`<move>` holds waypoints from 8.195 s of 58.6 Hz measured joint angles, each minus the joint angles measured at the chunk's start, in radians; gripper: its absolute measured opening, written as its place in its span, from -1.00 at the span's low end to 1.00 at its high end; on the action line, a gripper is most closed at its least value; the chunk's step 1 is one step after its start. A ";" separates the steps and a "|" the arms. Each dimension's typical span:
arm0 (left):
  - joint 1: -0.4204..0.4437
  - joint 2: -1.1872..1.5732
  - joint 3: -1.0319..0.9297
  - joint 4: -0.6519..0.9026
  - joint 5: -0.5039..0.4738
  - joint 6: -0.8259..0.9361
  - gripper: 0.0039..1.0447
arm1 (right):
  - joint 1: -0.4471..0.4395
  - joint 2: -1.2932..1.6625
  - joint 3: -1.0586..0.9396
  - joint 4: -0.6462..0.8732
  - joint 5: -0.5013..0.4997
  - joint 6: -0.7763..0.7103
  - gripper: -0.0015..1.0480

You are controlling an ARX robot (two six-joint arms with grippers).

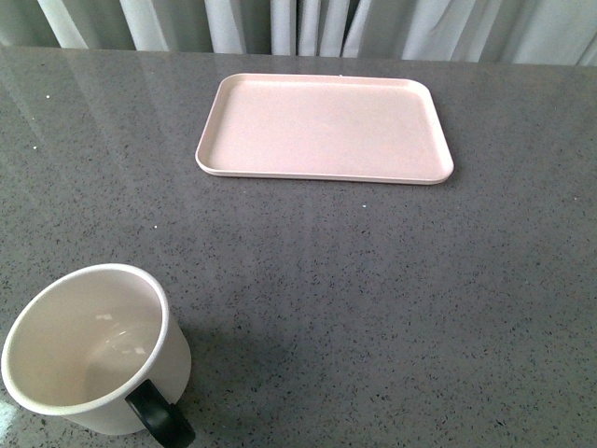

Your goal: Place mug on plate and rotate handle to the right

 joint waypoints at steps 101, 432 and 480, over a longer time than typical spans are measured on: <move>-0.230 1.012 0.328 0.226 0.161 0.354 0.79 | 0.000 0.000 0.000 0.000 0.000 0.000 0.82; -0.035 0.405 -0.237 1.263 -0.079 -0.097 -0.98 | 0.000 0.000 0.000 0.000 0.000 0.000 0.82; -0.035 -0.177 -0.306 0.755 -0.079 -0.097 -0.98 | 0.000 0.000 0.000 0.000 0.000 0.000 0.82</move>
